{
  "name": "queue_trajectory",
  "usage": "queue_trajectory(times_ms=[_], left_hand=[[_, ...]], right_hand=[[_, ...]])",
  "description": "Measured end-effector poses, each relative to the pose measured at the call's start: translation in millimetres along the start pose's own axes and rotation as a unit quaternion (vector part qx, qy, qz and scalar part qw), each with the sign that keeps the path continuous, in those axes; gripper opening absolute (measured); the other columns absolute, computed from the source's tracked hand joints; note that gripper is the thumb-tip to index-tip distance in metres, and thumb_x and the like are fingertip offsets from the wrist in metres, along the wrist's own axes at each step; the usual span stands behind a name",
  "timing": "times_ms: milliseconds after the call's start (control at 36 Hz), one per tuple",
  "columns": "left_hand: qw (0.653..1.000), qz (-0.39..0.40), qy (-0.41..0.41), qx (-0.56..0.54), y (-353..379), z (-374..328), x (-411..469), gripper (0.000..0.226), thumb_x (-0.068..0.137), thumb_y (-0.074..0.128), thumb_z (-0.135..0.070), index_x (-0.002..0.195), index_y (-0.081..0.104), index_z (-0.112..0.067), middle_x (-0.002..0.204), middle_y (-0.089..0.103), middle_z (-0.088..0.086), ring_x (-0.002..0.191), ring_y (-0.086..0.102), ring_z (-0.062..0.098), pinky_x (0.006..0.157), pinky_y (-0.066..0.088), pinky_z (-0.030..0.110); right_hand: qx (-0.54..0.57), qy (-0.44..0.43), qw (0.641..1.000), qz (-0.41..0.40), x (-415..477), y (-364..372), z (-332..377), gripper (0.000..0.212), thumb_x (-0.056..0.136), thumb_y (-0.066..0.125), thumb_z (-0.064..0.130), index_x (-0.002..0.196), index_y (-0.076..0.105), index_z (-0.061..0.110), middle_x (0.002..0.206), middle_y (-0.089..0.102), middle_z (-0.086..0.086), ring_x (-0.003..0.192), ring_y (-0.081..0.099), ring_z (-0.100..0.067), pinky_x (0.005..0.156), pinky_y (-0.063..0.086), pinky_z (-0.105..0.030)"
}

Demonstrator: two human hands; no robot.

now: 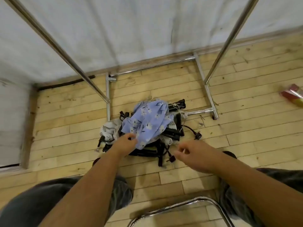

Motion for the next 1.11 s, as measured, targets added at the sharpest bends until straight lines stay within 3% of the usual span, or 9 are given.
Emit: queue_trajectory(times_ms=[139, 250, 389, 556, 667, 778, 917, 1111], left_hand=[[0.999, 0.013, -0.025, -0.034, 3, 10, 9, 0.053, 0.105, 0.052, -0.043, 0.154, 0.042, -0.025, 0.154, 0.047, 0.006, 0.133, 0.052, 0.026, 0.110, 0.046, 0.046], [0.998, 0.033, -0.041, -0.028, 9, 11, 17, 0.057, 0.107, 0.048, -0.042, 0.159, 0.035, -0.023, 0.163, 0.035, 0.005, 0.144, 0.042, 0.031, 0.114, 0.041, 0.049], [0.993, 0.031, -0.065, -0.096, 16, 8, 33, 0.061, 0.107, 0.049, -0.042, 0.162, 0.028, -0.024, 0.168, 0.026, 0.004, 0.149, 0.034, 0.034, 0.117, 0.036, 0.053], [0.967, 0.016, -0.118, -0.227, 26, 2, 40, 0.058, 0.106, 0.055, -0.039, 0.157, 0.038, -0.018, 0.160, 0.038, 0.010, 0.138, 0.046, 0.036, 0.107, 0.046, 0.051], [0.956, 0.047, -0.121, -0.264, 29, 4, 38, 0.062, 0.104, 0.057, -0.041, 0.159, 0.035, -0.022, 0.165, 0.033, 0.004, 0.146, 0.039, 0.033, 0.117, 0.040, 0.054], [0.954, 0.087, -0.124, -0.260, 31, 3, 27, 0.069, 0.103, 0.056, -0.047, 0.162, 0.027, -0.026, 0.166, 0.029, -0.001, 0.147, 0.037, 0.031, 0.117, 0.039, 0.052], [0.958, 0.034, -0.115, -0.260, 30, -3, 24, 0.053, 0.103, 0.057, -0.045, 0.150, 0.045, -0.025, 0.150, 0.047, 0.002, 0.132, 0.050, 0.023, 0.105, 0.050, 0.044], [0.961, -0.027, -0.086, -0.260, 24, -25, 17, 0.016, 0.102, 0.060, -0.037, 0.102, 0.064, -0.021, 0.101, 0.061, 0.004, 0.095, 0.060, 0.020, 0.080, 0.050, 0.038]], right_hand=[[-0.052, 0.016, 0.996, 0.069, -3, 20, -4, 0.030, 0.105, 0.049, 0.049, 0.110, 0.067, 0.026, 0.106, 0.068, 0.003, 0.081, 0.060, -0.011, 0.069, 0.048, -0.027], [-0.078, 0.008, 0.993, 0.094, -5, 32, -6, 0.033, 0.105, 0.047, 0.050, 0.117, 0.065, 0.025, 0.114, 0.066, 0.001, 0.097, 0.061, -0.016, 0.080, 0.051, -0.032], [-0.059, 0.033, 0.991, 0.115, -9, 40, -23, 0.036, 0.106, 0.046, 0.047, 0.120, 0.064, 0.019, 0.121, 0.064, -0.001, 0.101, 0.058, -0.018, 0.082, 0.047, -0.033], [-0.054, 0.084, 0.989, 0.109, -10, 45, -47, 0.036, 0.104, 0.049, 0.049, 0.116, 0.067, 0.021, 0.120, 0.067, -0.004, 0.106, 0.063, -0.021, 0.096, 0.054, -0.041], [-0.042, 0.083, 0.990, 0.110, -7, 47, -43, 0.036, 0.105, 0.049, 0.049, 0.119, 0.066, 0.021, 0.125, 0.067, -0.005, 0.111, 0.062, -0.022, 0.098, 0.053, -0.040], [-0.024, 0.070, 0.992, 0.101, -5, 45, -36, 0.033, 0.105, 0.049, 0.049, 0.120, 0.065, 0.024, 0.124, 0.066, 0.000, 0.104, 0.059, -0.016, 0.086, 0.048, -0.032], [-0.033, 0.071, 0.992, 0.096, -4, 44, -36, 0.032, 0.105, 0.049, 0.048, 0.116, 0.066, 0.024, 0.119, 0.066, 0.000, 0.104, 0.061, -0.016, 0.092, 0.052, -0.034], [-0.042, 0.075, 0.990, 0.108, -5, 44, -32, 0.033, 0.106, 0.048, 0.046, 0.118, 0.065, 0.021, 0.121, 0.066, -0.003, 0.107, 0.061, -0.020, 0.093, 0.052, -0.035]])
Point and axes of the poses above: each hand's wrist, its own x-axis towards the middle knuckle, its own y-axis out of the palm, z = x × y, the point moved 6 cm from there along x, towards the middle knuckle
